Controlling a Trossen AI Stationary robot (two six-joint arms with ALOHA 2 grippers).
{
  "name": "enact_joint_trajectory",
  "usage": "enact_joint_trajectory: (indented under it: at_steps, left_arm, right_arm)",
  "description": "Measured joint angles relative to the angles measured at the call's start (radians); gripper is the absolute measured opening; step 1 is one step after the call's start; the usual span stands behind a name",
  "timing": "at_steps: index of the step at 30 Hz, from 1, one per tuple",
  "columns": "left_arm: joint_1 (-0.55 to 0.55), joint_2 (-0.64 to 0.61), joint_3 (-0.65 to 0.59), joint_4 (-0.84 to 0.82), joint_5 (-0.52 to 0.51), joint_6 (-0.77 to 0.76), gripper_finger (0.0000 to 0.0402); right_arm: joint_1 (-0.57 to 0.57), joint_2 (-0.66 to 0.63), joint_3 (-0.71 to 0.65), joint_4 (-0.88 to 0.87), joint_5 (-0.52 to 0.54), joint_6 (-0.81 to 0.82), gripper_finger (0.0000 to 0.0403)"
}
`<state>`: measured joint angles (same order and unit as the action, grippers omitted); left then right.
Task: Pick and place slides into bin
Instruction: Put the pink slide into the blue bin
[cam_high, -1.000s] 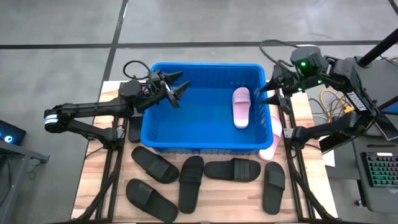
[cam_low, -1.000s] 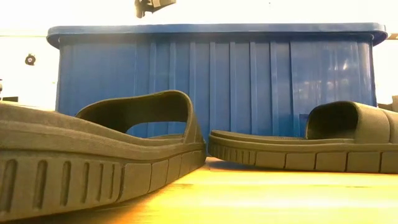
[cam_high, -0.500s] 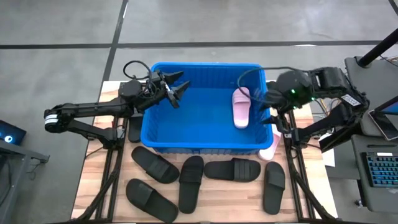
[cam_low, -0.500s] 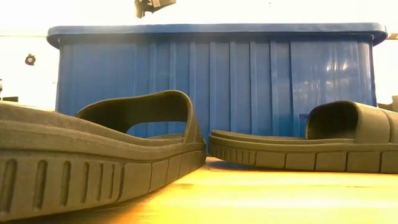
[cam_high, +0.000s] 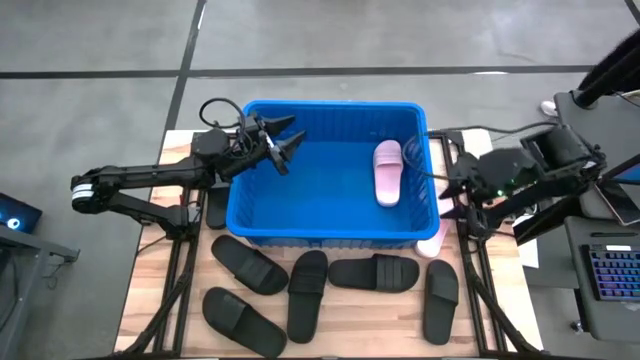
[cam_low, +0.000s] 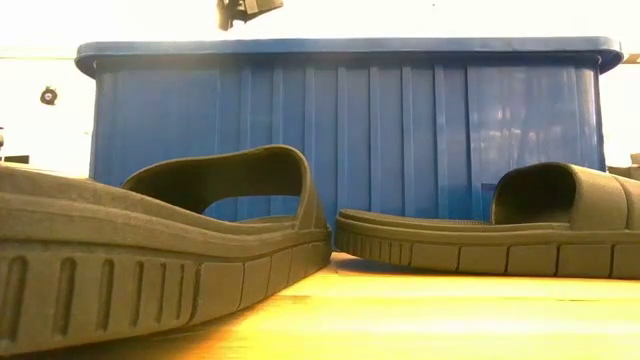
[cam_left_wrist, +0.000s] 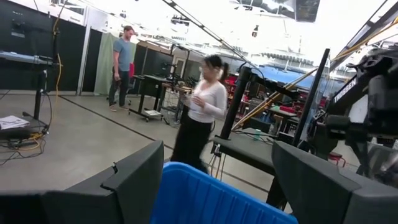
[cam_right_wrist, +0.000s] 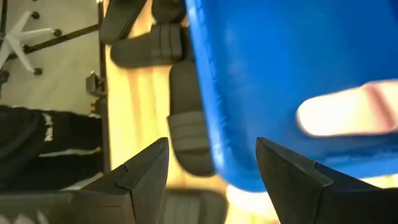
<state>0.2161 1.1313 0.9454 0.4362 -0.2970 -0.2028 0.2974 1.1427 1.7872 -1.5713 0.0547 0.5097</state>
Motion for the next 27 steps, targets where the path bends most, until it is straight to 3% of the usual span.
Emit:
enact_joint_trajectory:
  at_steps: [18, 27]
  left_arm:
    - [0.000, 0.000, -0.003, -0.009, 0.000, 0.000, 0.0283]
    - [-0.001, 0.000, -0.003, -0.010, 0.000, 0.000, 0.0283]
  right_arm:
    - [0.319, 0.015, -0.308, 0.036, 0.034, 0.324, 0.0230]
    - [0.565, 0.019, -0.397, 0.081, 0.215, 0.590, 0.0230]
